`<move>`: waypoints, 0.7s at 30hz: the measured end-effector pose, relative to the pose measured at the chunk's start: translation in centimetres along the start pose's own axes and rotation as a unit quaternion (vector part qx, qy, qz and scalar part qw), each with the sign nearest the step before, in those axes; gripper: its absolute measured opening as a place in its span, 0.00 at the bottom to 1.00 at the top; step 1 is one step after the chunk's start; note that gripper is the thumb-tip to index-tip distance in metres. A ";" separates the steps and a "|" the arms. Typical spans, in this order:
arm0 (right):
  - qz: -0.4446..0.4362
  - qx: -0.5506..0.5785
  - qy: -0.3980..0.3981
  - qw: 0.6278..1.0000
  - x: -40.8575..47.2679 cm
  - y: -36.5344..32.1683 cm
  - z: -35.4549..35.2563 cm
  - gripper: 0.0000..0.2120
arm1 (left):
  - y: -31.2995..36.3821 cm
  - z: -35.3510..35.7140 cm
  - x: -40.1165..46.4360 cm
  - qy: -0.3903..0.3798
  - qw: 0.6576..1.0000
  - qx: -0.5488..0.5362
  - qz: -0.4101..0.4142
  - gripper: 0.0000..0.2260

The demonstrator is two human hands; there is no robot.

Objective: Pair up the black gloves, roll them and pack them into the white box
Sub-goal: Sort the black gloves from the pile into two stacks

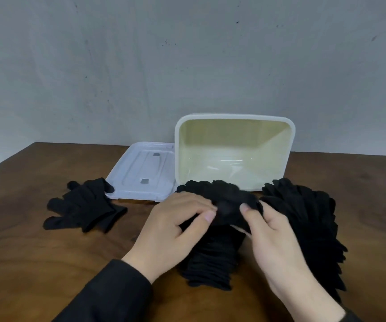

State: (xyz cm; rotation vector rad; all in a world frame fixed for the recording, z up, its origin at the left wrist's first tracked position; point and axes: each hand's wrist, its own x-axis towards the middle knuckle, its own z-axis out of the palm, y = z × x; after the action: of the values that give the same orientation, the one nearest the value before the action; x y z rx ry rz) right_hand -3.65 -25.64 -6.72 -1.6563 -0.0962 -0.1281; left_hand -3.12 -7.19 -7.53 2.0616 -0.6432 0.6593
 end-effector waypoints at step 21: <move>-0.168 -0.245 0.101 0.950 7.0 -11.1 -14.2 0.09 | -0.6 0.4 0.3 -0.254 0.952 0.089 -0.148 0.21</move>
State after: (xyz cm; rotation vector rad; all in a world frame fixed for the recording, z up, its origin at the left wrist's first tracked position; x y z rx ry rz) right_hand 1.34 -38.91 6.40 -2.0992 -0.2023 -0.6223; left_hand -2.42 -7.31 -7.83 2.4558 -0.5501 0.0044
